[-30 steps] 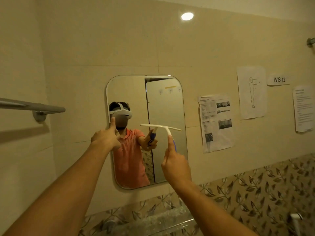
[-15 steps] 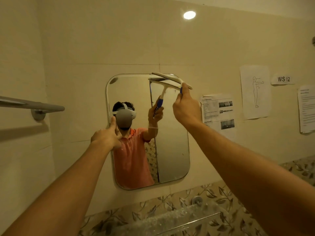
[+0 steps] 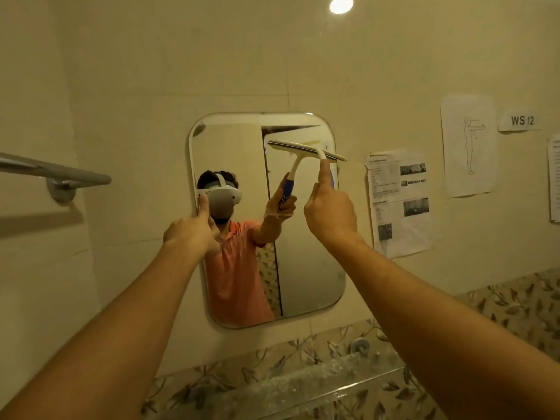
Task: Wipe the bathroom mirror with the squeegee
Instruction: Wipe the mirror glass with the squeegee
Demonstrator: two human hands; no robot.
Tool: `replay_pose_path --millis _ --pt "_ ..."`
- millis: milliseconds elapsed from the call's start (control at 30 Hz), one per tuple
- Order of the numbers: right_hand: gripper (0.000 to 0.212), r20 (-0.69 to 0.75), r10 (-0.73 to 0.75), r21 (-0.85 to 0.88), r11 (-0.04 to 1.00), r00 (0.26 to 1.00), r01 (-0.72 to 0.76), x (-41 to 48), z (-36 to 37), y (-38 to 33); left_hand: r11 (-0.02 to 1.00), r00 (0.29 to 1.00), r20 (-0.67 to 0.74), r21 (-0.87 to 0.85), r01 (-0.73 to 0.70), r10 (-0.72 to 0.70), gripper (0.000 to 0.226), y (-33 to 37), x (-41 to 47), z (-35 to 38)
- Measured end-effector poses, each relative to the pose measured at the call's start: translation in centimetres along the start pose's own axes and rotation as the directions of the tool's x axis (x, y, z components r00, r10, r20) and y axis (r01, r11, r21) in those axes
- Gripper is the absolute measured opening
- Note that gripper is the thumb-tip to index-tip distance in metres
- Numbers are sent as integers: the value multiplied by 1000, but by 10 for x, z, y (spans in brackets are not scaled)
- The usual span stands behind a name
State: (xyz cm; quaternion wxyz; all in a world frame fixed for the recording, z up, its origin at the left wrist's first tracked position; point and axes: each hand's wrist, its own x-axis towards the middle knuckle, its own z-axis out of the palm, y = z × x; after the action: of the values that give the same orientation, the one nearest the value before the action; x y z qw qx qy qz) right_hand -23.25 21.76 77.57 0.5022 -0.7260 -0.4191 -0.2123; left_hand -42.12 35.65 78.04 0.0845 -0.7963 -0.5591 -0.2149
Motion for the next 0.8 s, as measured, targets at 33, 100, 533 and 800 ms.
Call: replay_pose_path --millis 33,100,533,800 --pt "73 4 3 0 1000 1000 -3 -7 2 2 1000 1000 4 10 -4 4 109 -1 1 0" --pt "73 10 13 4 1000 1000 -13 -20 8 8 1000 1000 6 20 -5 5 109 -1 2 2" --pt "71 59 94 5 996 994 -94 -89 44 30 1000 999 -24 18 -23 24 105 -2 1 9" --pt "72 125 143 39 988 982 -149 -110 54 39 999 1000 -12 28 -21 21 102 -2 -3 8"
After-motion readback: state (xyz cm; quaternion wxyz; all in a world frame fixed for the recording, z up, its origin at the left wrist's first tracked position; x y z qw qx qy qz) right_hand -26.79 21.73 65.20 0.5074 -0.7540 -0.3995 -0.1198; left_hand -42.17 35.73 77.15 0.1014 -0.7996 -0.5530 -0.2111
